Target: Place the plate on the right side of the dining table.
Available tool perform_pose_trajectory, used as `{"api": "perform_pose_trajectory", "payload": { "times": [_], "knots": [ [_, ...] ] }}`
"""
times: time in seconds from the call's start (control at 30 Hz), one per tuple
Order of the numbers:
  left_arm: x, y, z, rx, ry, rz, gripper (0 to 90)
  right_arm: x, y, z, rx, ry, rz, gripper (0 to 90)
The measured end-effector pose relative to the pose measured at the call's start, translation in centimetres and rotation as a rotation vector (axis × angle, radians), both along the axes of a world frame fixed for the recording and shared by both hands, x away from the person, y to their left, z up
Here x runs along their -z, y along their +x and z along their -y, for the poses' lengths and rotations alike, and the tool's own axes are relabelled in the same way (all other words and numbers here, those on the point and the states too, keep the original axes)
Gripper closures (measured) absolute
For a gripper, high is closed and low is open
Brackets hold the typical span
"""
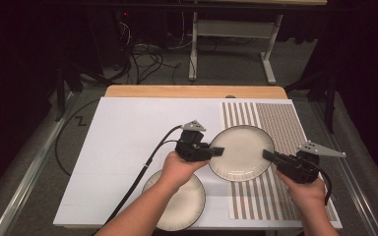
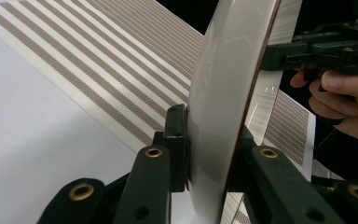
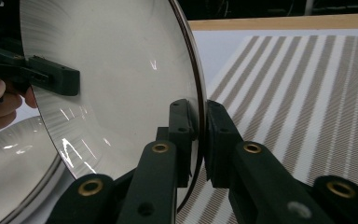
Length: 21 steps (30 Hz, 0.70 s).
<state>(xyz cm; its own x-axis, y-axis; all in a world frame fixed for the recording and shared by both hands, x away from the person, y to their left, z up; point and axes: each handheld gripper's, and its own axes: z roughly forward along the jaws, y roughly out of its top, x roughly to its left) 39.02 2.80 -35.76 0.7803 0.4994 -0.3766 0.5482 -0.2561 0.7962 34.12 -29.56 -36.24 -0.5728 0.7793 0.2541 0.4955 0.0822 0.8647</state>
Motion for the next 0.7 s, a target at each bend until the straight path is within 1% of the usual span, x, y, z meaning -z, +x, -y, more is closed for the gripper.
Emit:
{"api": "perform_pose_trajectory", "payload": {
  "times": [0.13, 0.33, 0.57, 0.7],
  "knots": [
    [0.3, 0.7, 1.6, 0.015, 0.008, -0.018, 76.0, 0.2, 0.0, 1.4, 0.028, -0.003, -0.008, 85.5],
    [0.8, 1.7, 4.1, 0.031, 0.028, -0.034, 74.6, 0.4, -0.1, 3.3, 0.064, -0.002, -0.007, 85.9],
    [1.7, 2.9, 6.3, 0.037, 0.051, -0.064, 72.8, 1.3, 0.2, 5.2, 0.106, -0.008, -0.022, 86.1],
    [2.0, 3.4, 7.6, 0.043, 0.066, -0.073, 72.1, 1.9, 0.3, 6.1, 0.126, -0.006, -0.031, 86.1]
  ]
}}
